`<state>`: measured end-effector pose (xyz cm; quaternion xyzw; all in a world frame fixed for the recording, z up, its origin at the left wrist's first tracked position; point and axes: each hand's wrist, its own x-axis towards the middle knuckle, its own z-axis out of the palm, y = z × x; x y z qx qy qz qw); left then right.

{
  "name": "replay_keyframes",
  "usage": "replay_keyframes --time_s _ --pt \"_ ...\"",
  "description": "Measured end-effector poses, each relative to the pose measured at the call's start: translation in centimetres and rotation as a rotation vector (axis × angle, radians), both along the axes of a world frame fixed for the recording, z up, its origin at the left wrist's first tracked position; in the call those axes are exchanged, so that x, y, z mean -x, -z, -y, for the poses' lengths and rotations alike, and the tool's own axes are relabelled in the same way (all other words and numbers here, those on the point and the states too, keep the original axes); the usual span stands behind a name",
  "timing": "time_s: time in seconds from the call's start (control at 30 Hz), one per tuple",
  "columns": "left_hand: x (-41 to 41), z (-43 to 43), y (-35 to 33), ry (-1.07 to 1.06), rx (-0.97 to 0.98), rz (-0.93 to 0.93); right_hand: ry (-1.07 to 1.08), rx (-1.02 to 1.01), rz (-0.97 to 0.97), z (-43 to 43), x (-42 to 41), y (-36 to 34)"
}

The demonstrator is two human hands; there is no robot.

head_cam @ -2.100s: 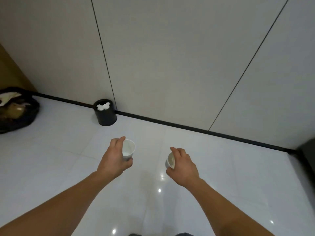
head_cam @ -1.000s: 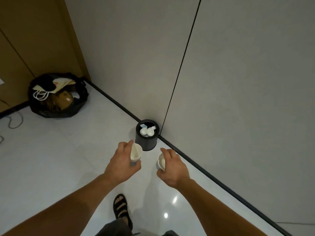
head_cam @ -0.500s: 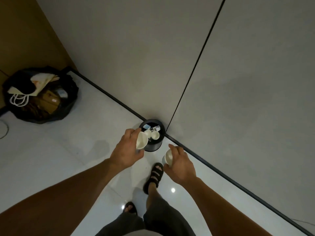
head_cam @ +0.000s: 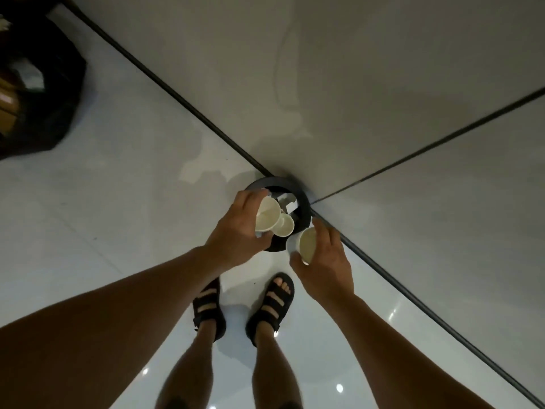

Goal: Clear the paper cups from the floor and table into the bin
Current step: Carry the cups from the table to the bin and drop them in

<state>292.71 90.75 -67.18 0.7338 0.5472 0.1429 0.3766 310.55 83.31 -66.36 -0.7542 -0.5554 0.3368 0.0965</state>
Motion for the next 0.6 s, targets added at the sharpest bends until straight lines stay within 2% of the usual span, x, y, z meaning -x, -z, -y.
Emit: replay_keyframes --time_s 0.13,0.27,0.43,0.6 --pt "-1.0 -2.3 10.0 0.035 -0.015 0.001 0.202 -0.005 -0.116 -3.3 0.7 8.8" --pt "-1.0 -3.5 17.2 0.024 0.041 0.012 0.287 -0.016 -0.132 -3.8 1.1 15.9" --pt "-1.3 -3.8 21.3 0.108 0.08 -0.072 0.239 -0.042 -0.032 -3.3 1.7 20.4" --pt "-1.2 -3.6 22.1 0.212 -0.064 -0.239 0.096 -0.136 0.14 -3.7 1.5 22.1"
